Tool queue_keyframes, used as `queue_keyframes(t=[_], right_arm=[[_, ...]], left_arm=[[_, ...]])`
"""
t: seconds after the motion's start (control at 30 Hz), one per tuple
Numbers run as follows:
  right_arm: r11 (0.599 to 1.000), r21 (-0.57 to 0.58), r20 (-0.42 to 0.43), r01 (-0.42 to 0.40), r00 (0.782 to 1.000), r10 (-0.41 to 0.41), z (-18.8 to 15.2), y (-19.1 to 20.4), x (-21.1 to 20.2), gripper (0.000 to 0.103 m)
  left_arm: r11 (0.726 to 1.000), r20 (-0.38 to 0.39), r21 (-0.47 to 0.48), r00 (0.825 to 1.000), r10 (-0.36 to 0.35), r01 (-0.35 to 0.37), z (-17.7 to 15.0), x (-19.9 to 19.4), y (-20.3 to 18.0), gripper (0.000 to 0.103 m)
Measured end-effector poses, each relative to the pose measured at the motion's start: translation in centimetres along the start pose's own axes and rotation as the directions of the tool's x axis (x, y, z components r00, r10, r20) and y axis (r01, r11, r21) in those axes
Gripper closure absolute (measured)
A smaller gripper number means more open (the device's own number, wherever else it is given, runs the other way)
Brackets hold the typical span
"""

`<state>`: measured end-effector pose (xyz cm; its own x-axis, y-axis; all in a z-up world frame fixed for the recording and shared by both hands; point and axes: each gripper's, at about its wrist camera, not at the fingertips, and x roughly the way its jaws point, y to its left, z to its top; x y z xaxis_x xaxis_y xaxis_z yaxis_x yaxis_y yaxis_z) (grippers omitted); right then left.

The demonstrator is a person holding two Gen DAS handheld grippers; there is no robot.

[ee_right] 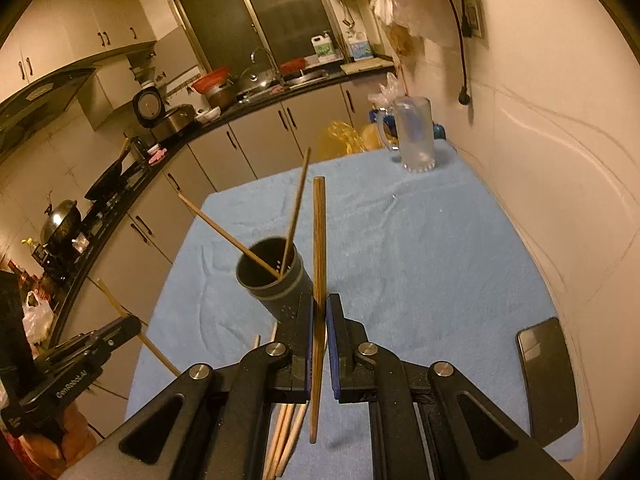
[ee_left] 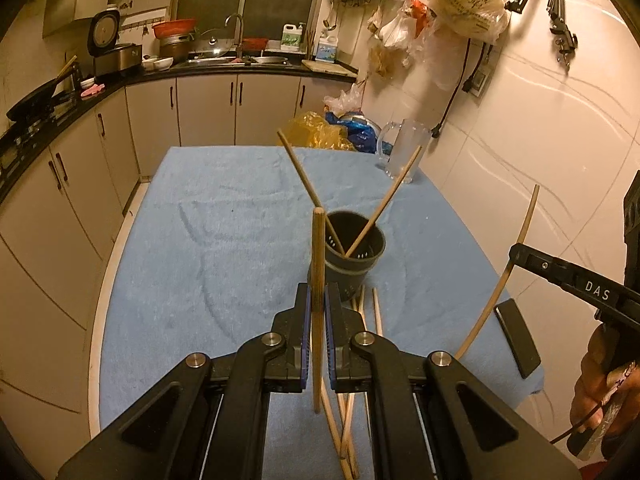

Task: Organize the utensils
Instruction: 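Lift the chopsticks upright and lower them into the black cup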

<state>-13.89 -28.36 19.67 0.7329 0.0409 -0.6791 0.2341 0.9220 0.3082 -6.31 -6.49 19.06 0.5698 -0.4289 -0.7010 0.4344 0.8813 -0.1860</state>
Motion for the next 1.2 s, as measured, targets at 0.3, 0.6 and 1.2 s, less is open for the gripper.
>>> queue_keyframes(t=[0.3,0.6,1.2], right_arm=[[0.999,0.009,0.032,-0.053,0.998,0.053,3.2,0.6,-0.8,0.096],[0.996,0.007,0.064,-0.090,0.994,0.089,6.0,1.0,-1.2,0.096],[0.994,-0.001,0.150,-0.108,0.983,0.107,11.9,3.2,0.3,0.096]], left_arm=[[1.000,0.061,-0.008,0.998,-0.004,0.005,3.1,-1.1,0.0,0.097],[0.999,0.115,-0.044,0.993,-0.003,0.008,6.8,-2.0,0.4,0.097],[0.998,0.198,-0.036,0.980,-0.037,0.044,14.1,-1.8,-0.9,0.097]])
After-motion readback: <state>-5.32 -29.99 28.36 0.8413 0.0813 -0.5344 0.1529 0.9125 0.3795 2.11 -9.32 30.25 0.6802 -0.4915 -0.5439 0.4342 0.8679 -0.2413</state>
